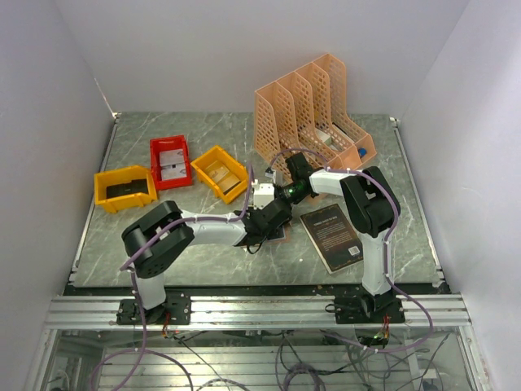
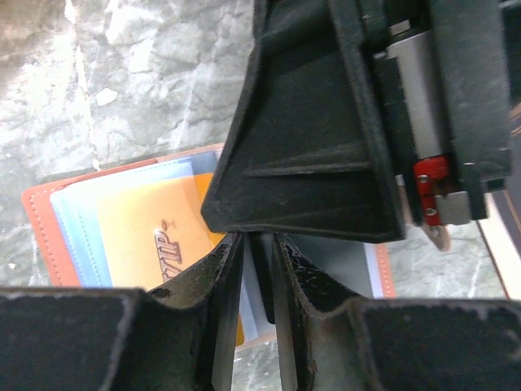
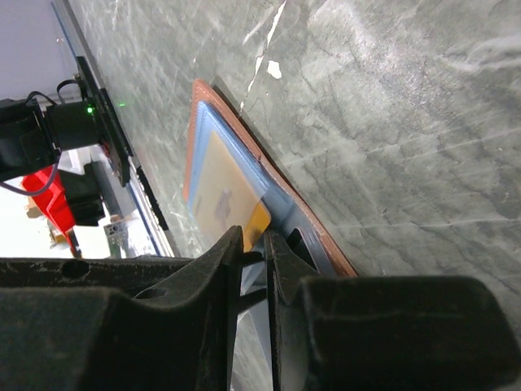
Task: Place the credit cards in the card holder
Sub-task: Insert the credit card into the card holder, then turn over the card slot in the card holder.
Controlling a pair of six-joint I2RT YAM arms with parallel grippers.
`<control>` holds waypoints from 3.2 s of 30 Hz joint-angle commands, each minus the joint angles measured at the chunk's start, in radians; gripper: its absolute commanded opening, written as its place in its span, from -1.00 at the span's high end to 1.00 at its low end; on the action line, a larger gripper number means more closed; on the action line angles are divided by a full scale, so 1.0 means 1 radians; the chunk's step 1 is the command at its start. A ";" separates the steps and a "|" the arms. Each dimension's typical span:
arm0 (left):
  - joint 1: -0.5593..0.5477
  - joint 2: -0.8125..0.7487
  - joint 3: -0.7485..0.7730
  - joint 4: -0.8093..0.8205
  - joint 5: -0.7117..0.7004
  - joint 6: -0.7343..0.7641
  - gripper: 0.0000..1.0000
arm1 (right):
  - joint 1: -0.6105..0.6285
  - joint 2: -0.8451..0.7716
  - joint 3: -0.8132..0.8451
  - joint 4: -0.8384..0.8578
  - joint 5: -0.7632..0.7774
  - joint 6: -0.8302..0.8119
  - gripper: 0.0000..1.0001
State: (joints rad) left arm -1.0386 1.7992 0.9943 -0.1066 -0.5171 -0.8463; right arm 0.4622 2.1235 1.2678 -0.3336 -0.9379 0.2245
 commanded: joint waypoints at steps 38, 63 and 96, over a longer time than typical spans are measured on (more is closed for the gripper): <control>-0.003 -0.459 -0.296 0.188 -0.066 0.109 0.16 | 0.007 -0.086 0.026 -0.074 0.058 -0.178 0.42; 0.409 -0.580 -0.658 0.686 0.676 -0.040 -0.33 | 0.160 -0.184 0.047 -0.146 0.311 -0.493 0.95; 0.439 -0.390 -0.626 0.639 0.671 -0.005 0.64 | 0.179 -0.075 0.097 -0.226 0.455 -0.510 1.00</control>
State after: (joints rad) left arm -0.6094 1.4105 0.3302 0.5720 0.1593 -0.8879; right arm 0.6373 2.0037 1.3453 -0.5453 -0.5045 -0.2745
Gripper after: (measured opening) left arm 0.215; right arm 0.006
